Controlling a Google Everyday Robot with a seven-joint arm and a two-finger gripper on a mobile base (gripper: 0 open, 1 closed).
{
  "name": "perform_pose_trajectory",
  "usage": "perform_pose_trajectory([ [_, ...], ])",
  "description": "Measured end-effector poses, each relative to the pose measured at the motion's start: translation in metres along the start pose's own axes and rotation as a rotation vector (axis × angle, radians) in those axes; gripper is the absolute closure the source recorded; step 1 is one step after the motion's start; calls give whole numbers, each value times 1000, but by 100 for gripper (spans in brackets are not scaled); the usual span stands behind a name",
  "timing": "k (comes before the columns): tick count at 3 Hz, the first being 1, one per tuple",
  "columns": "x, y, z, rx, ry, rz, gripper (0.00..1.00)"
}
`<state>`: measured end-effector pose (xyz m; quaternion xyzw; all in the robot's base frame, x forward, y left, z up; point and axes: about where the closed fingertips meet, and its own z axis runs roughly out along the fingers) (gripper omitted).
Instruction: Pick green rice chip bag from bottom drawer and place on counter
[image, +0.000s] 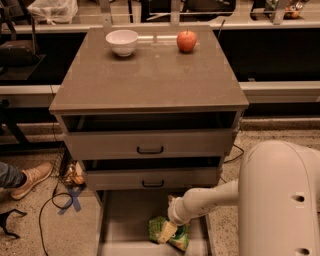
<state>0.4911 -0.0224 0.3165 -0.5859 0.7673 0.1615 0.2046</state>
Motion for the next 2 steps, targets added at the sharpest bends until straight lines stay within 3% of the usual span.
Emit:
perform_pose_trajectory([
  [2, 30, -11, 29, -3, 10, -56, 0],
])
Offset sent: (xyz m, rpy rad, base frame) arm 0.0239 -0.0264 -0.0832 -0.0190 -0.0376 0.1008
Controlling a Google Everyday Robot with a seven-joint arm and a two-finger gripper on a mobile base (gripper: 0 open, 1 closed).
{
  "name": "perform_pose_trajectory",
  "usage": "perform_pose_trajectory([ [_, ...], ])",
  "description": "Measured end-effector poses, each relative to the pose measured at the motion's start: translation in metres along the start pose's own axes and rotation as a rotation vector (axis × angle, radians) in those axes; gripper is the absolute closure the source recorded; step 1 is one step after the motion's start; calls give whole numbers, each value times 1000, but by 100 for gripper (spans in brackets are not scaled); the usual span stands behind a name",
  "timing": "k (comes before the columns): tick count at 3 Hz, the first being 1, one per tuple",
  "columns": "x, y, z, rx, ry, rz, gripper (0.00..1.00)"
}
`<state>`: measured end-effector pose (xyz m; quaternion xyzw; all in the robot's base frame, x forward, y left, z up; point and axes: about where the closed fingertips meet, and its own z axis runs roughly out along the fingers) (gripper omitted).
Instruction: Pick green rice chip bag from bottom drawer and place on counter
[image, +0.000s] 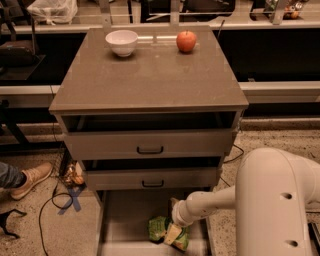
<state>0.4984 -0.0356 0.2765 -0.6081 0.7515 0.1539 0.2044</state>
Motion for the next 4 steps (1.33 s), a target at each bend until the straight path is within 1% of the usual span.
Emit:
perform_pose_trajectory([
  [1, 32, -9, 40, -15, 29, -21, 0],
  [2, 49, -12, 66, -23, 58, -31, 0],
  [4, 77, -17, 113, -48, 114, -18, 0],
])
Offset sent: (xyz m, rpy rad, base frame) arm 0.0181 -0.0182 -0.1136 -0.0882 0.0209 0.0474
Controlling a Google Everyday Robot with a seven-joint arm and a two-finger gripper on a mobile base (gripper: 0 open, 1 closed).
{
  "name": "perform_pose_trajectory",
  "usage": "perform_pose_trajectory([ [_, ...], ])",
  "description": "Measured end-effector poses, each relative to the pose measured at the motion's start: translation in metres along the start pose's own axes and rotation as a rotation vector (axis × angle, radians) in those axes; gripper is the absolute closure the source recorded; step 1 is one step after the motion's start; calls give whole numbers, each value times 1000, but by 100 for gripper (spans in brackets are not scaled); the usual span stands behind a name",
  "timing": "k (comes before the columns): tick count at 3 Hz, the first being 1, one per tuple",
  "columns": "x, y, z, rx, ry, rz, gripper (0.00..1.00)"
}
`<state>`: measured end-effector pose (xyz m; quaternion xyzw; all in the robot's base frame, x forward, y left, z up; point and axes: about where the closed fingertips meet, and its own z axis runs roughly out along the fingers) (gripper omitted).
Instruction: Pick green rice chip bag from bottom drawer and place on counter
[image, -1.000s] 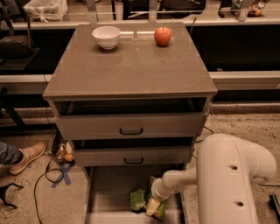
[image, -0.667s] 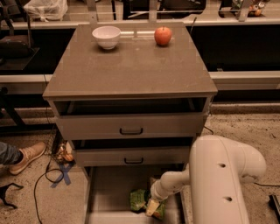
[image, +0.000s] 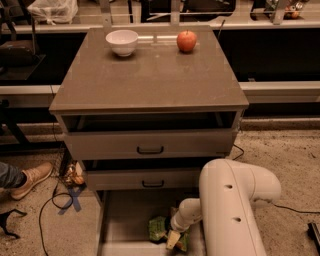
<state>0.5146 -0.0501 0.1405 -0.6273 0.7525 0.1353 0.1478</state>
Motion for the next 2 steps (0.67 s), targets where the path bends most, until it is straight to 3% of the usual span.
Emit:
perform_pose_trajectory([
  [1, 8, -1, 13, -7, 8, 16, 17],
  [2, 12, -2, 14, -3, -7, 26, 40],
])
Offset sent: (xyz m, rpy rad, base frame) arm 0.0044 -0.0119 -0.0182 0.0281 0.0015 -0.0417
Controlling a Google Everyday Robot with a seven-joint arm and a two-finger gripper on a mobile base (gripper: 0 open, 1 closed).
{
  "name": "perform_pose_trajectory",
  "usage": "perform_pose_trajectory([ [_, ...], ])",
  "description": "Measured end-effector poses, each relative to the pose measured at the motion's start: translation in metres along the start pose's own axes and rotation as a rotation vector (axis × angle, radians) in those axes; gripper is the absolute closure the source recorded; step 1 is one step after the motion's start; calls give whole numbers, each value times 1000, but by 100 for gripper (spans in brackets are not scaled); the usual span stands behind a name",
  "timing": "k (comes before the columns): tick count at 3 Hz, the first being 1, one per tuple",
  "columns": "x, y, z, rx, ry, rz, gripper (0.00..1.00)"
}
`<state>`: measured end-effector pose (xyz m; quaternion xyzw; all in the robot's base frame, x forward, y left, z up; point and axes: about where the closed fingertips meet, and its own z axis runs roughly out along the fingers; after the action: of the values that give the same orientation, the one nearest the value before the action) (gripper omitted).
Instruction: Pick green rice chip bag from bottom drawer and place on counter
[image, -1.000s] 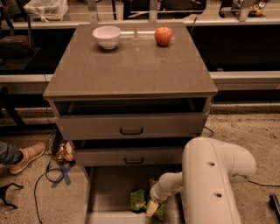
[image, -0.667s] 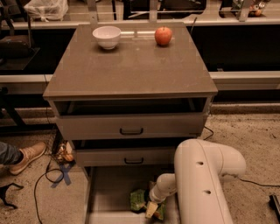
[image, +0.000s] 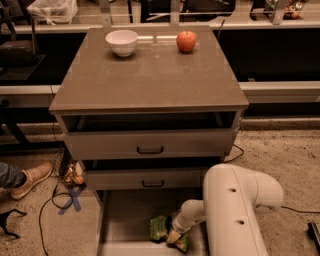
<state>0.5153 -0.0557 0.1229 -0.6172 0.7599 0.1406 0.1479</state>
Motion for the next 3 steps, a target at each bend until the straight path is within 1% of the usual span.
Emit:
perform_pose_trajectory([
  [1, 1, -2, -11, 5, -78, 16, 71],
  [2, -16, -5, -48, 39, -220, -15, 94],
  [3, -42, -6, -139, 146, -386, -151, 100],
])
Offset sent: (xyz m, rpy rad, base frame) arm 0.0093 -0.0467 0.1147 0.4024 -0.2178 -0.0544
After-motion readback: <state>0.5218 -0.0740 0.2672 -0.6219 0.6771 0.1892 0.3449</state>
